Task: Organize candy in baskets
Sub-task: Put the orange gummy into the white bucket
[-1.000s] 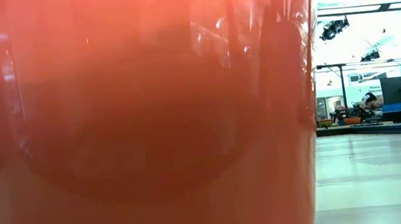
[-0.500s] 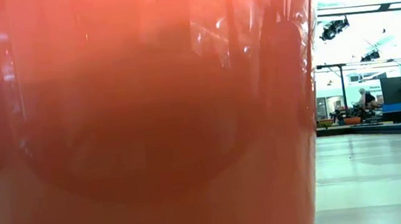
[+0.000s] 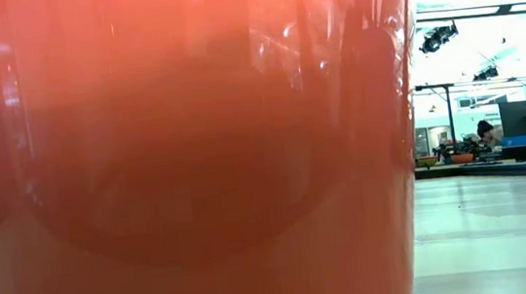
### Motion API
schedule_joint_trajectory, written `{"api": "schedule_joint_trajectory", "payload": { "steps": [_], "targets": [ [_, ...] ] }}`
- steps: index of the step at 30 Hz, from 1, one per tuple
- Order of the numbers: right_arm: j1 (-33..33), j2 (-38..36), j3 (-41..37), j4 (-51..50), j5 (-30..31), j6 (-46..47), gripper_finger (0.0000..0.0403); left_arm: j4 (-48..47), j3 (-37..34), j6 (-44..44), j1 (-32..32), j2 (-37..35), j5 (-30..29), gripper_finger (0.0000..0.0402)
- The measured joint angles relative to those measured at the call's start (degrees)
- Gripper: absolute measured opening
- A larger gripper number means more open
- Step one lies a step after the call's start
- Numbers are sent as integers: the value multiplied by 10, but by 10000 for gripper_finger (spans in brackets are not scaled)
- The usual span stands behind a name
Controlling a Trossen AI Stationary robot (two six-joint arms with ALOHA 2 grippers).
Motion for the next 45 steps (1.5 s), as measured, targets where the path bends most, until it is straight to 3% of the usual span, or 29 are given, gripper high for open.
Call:
{"api": "schedule_joint_trajectory", "payload": {
  "steps": [9, 18, 28, 34, 40, 45],
  "targets": [
    [0, 0, 0, 0, 0, 0, 190, -6, 0, 23, 41, -103, -28, 14],
    [0, 0, 0, 0, 0, 0, 190, -3, 1, 60, 106, -228, -148, 14],
    [0, 0, 0, 0, 0, 0, 190, 134, 1, 256, 233, -270, -292, 14],
    [0, 0, 0, 0, 0, 0, 190, 224, 1, 379, 336, -269, -282, 14],
    [0, 0, 0, 0, 0, 0, 190, 235, 1, 474, 444, -269, -226, 14],
    [0, 0, 0, 0, 0, 0, 190, 241, 1, 558, 556, -268, -128, 14]
  ]
}}
